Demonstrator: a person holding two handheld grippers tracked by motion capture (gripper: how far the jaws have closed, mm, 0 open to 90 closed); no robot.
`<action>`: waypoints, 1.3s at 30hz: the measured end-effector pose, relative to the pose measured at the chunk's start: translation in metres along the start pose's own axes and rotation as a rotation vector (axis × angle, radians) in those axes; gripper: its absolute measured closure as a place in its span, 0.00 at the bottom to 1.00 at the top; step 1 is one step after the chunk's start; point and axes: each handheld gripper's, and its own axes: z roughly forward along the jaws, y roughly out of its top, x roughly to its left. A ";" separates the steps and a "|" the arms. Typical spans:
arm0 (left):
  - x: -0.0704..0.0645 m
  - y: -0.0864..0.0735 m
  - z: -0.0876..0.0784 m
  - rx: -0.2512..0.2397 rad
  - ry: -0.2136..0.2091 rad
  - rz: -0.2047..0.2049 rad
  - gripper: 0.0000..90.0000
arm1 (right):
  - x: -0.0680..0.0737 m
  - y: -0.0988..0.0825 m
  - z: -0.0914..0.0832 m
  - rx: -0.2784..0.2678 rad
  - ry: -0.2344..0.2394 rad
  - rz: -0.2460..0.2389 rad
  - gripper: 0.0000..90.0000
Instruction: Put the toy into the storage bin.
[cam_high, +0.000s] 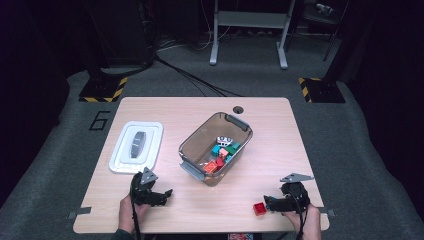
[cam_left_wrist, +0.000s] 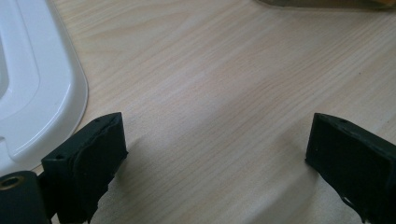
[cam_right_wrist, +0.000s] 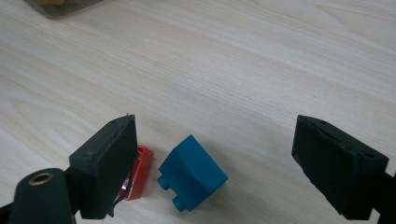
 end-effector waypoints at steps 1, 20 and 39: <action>0.000 0.000 0.000 0.000 0.000 0.000 0.06 | -0.001 -0.001 0.000 -0.008 -0.008 0.008 0.16; -0.001 0.000 0.000 -0.006 0.004 -0.005 0.06 | -0.001 -0.016 0.007 0.034 -0.124 0.050 0.27; -0.002 0.000 0.000 -0.008 0.008 -0.007 0.06 | -0.001 -0.027 0.002 0.047 -0.188 0.100 0.55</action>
